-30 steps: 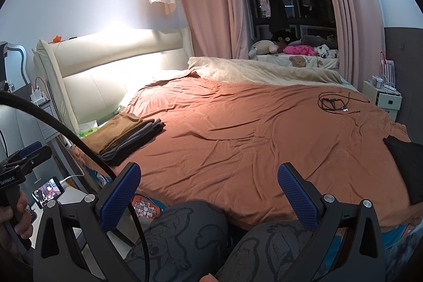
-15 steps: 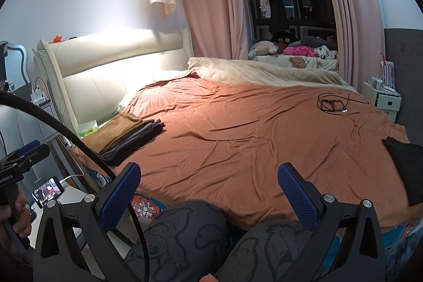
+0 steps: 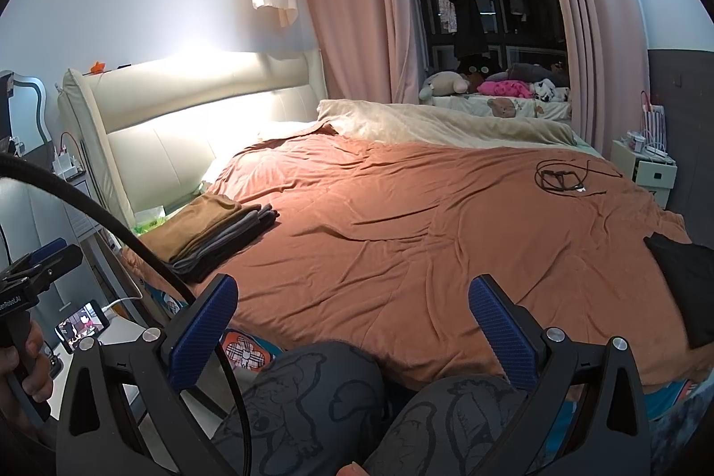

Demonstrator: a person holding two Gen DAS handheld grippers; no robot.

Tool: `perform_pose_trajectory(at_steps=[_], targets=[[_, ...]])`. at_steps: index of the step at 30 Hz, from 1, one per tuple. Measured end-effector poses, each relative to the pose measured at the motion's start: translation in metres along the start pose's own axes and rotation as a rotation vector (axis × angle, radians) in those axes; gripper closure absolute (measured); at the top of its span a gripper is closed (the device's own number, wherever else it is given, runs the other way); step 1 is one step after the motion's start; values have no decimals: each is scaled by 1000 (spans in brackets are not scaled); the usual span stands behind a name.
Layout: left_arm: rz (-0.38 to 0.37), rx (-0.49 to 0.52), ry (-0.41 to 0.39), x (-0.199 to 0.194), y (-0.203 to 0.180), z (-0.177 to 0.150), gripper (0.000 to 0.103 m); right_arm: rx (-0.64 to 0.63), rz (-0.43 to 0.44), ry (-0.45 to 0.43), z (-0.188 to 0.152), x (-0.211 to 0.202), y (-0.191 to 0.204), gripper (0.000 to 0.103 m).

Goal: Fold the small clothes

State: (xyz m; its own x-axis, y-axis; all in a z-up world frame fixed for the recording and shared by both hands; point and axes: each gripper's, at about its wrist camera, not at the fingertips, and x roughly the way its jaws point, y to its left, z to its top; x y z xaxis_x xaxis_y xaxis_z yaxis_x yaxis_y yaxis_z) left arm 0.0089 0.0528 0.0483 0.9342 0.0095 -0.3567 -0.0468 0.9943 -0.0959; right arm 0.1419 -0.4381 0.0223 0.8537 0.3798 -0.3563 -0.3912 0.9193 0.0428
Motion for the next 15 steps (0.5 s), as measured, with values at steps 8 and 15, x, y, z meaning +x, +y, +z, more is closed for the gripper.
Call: perform_pose_trajectory(at_steps=[8,15], targets=[[6,4,-8,-3,-1,1,0,0,-2,10,1,2,0,0],[4,-7,-18,-12,-1,0,0,2,-6,12,2,2,0,0]])
